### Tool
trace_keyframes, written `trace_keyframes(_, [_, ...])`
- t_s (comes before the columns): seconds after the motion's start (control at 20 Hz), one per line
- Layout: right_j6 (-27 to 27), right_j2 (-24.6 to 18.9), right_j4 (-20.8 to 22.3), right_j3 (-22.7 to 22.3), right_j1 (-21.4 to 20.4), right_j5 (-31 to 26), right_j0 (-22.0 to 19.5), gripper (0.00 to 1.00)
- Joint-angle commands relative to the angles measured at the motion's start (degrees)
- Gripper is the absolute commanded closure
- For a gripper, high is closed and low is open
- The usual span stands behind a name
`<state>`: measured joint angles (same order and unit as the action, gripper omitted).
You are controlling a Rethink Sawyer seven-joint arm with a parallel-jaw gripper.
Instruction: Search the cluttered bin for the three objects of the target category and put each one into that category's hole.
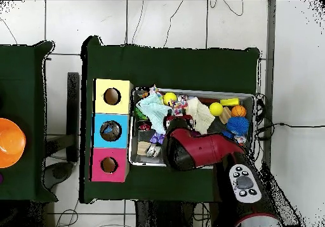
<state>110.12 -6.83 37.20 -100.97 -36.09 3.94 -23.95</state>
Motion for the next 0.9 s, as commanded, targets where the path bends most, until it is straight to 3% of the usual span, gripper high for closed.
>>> trace_keyframes(0.05, [-11.8, -8.0, 6.5, 3.5, -5.6, -12.8, -5.7, 0.00])
trace_keyframes(0.2, [-16.2, -11.7, 7.6, 2.7, -7.4, -16.5, -10.1, 0.00])
trace_keyframes(0.35, [-16.1, -16.5, 8.2, 1.7, -4.7, -17.9, -13.4, 0.00])
trace_keyframes(0.65, [-5.6, -11.7, 10.6, 2.2, -1.0, -14.7, -5.8, 0.00])
trace_keyframes(0.9, [-1.3, -10.4, 10.2, 1.9, 0.6, -12.2, -3.2, 0.00])
